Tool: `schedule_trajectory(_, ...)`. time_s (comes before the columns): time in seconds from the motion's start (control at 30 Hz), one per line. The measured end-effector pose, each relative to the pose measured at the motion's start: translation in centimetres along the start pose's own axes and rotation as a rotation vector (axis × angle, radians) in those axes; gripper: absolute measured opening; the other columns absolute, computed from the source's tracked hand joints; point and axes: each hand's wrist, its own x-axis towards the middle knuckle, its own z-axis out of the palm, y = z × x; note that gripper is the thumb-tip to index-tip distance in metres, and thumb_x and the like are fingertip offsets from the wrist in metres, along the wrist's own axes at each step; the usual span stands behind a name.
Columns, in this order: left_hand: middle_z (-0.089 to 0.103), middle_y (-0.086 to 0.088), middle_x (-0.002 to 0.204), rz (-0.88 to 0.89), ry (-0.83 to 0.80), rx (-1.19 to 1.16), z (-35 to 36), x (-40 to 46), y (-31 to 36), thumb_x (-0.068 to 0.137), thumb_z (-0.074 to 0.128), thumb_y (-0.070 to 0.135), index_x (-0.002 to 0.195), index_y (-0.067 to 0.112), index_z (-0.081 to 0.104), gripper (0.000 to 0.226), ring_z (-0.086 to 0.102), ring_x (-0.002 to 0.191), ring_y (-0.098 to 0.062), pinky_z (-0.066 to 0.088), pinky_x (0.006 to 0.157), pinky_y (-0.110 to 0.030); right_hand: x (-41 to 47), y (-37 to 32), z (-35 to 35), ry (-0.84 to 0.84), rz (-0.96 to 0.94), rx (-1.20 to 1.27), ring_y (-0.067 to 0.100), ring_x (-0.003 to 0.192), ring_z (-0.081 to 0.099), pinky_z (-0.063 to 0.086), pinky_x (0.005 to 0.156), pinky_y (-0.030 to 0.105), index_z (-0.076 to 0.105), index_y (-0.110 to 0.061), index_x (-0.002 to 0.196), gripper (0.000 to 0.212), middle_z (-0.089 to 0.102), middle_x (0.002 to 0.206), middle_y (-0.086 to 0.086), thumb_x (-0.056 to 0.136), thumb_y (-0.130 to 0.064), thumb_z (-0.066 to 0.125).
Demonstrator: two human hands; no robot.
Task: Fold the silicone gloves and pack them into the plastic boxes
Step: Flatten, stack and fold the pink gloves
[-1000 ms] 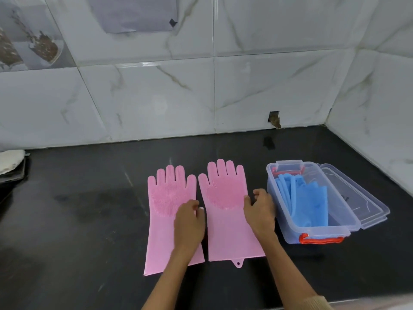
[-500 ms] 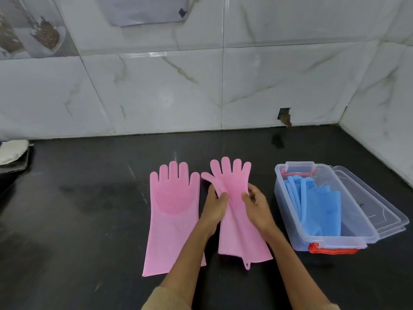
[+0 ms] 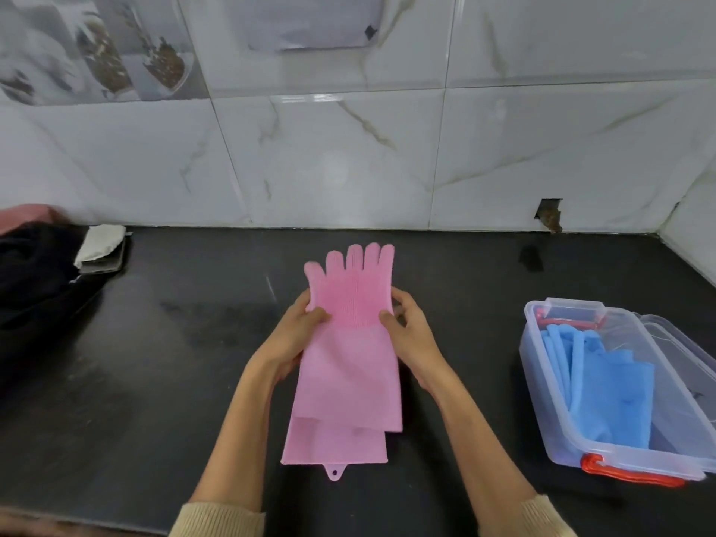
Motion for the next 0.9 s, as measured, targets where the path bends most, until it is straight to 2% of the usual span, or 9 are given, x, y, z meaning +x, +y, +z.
schedule_trajectory(0.1,0.067,-0.007,0.109,-0.164,0.089,0.198,-1.7,-1.2,-3.8,0.092,0.054,0.013,0.117,0.015,0.056,0.025,0.065,0.082,-0.014,0.051,0.06,-0.027,-0.9,2.6,0.9,0.017,0.144,-0.232,0.013,0.087,0.06,0.051,0.072,0.02,0.054,-0.011,0.123,0.032,0.063,0.099,0.001,0.091,-0.011,0.054)
schedule_trajectory(0.17,0.067,-0.009,0.103,-0.221,0.174,0.194,-2.0,-1.9,-5.8,0.091,0.059,0.015,0.115,0.007,0.059,0.026,0.064,0.077,-0.014,0.052,0.058,-0.025,-1.6,3.7,1.0,0.08,0.188,-0.333,0.017,0.082,0.062,0.053,0.07,0.026,0.059,-0.009,0.115,0.025,0.064,0.096,0.003,0.09,-0.013,0.056)
schedule_trajectory(0.3,0.069,-0.011,0.099,-0.201,0.29,0.192,-2.4,-2.7,-7.0,0.087,0.067,0.022,0.112,0.003,0.062,0.032,0.067,0.077,-0.021,0.058,0.061,-0.032,-2.7,3.8,0.9,0.108,0.222,-0.431,0.021,0.069,0.067,0.055,0.064,0.028,0.068,-0.008,0.091,0.022,0.07,0.084,0.008,0.089,-0.029,0.061)
schedule_trajectory(0.4,0.071,-0.008,0.092,-0.187,0.308,0.293,-2.4,-2.8,-7.3,0.084,0.07,0.02,0.101,0.007,0.069,0.021,0.07,0.08,-0.024,0.061,0.067,-0.036,-3.4,3.5,1.0,0.04,0.277,-0.47,0.025,0.071,0.072,0.06,0.071,0.035,0.064,-0.014,0.074,0.021,0.073,0.081,0.009,0.089,-0.028,0.062)
schedule_trajectory(0.47,0.072,-0.004,0.086,-0.155,0.381,0.456,-2.0,-2.8,-7.4,0.083,0.069,0.018,0.093,0.012,0.072,0.011,0.068,0.075,-0.021,0.058,0.067,-0.034,-3.7,3.5,1.2,0.041,0.277,-0.47,0.023,0.07,0.07,0.06,0.073,0.037,0.069,-0.008,0.077,0.022,0.074,0.08,0.011,0.088,-0.026,0.064)
schedule_trajectory(0.53,0.073,0.0,0.084,-0.118,0.461,0.58,-1.7,-2.9,-7.4,0.083,0.067,0.019,0.085,0.017,0.073,0.007,0.065,0.075,-0.019,0.048,0.063,-0.027,-4.0,3.5,1.4,0.058,0.277,-0.486,0.02,0.065,0.066,0.059,0.073,0.038,0.072,-0.006,0.078,0.023,0.073,0.076,0.01,0.086,-0.026,0.066)
schedule_trajectory(0.63,0.07,0.005,0.08,-0.067,0.498,0.619,-1.5,-2.9,-7.4,0.084,0.064,0.019,0.08,0.021,0.072,0.009,0.064,0.078,-0.018,0.041,0.064,-0.025,-4.1,3.2,1.7,0.118,0.288,-0.485,0.018,0.061,0.064,0.06,0.072,0.038,0.072,-0.011,0.073,0.019,0.072,0.071,0.006,0.083,-0.027,0.07)
schedule_trajectory(0.77,0.065,0.009,0.081,0.013,0.515,0.65,-1.3,-2.8,-7.4,0.088,0.061,0.019,0.09,0.017,0.074,0.014,0.06,0.078,-0.014,0.04,0.07,-0.025,-4.3,3.0,1.8,0.174,0.286,-0.487,0.02,0.064,0.068,0.06,0.072,0.039,0.073,-0.01,0.074,0.019,0.073,0.073,0.007,0.08,-0.028,0.074)
schedule_trajectory(0.9,0.073,-0.002,0.091,0.033,0.549,0.631,-1.4,-3.0,-7.8,0.089,0.062,0.019,0.096,0.011,0.076,0.017,0.058,0.075,-0.016,0.041,0.069,-0.026,-4.2,2.7,2.0,0.135,0.334,-0.544,0.019,0.069,0.069,0.06,0.07,0.037,0.075,-0.017,0.082,0.019,0.073,0.079,0.001,0.079,-0.035,0.074)
